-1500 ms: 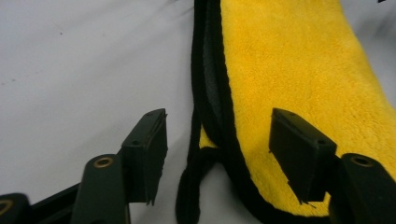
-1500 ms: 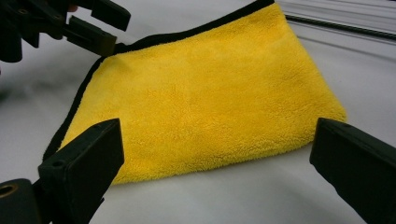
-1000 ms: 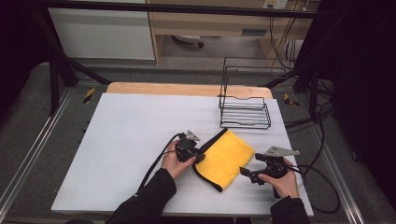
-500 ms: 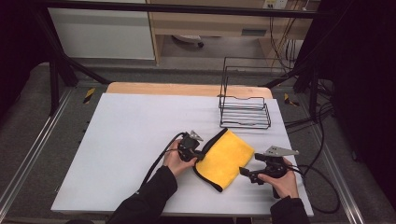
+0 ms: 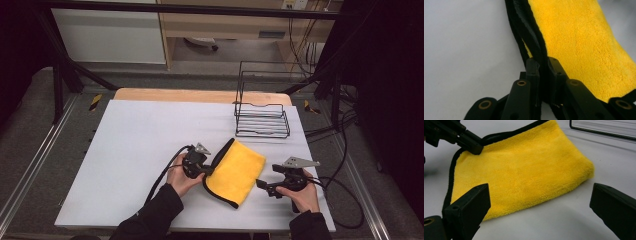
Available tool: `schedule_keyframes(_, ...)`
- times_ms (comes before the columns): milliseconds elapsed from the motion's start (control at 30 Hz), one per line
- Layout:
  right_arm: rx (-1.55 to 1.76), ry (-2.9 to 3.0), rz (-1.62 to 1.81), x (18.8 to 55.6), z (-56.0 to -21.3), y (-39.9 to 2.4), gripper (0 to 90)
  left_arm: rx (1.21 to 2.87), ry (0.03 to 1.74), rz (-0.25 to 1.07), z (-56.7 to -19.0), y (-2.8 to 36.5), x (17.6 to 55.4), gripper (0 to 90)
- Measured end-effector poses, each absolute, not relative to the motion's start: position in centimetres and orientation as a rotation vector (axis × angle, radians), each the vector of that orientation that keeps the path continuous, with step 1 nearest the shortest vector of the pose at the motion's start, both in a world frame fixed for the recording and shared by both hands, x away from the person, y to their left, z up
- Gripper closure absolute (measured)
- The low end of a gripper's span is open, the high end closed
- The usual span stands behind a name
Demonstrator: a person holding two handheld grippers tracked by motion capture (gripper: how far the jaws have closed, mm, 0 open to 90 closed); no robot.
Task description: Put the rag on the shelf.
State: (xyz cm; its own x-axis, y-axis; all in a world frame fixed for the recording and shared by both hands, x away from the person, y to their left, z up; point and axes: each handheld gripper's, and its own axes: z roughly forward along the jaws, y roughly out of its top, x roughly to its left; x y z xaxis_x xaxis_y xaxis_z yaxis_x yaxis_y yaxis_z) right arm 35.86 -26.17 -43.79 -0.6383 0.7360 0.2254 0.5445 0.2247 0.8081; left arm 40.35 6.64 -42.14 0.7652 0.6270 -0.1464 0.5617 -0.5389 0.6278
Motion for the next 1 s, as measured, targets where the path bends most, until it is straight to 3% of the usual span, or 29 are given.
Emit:
schedule_keyframes(367,1.221,2.287,1.372,35.9,-43.9,-25.7,4.8,2.234,0.935,0.126,-42.4,9.0,37.8,80.2)
schedule_keyframes(1000,1.22,2.301,1.364,35.9,-44.0,-25.4,5.2,2.179,0.993,0.15,-43.4,9.3,33.8,79.7)
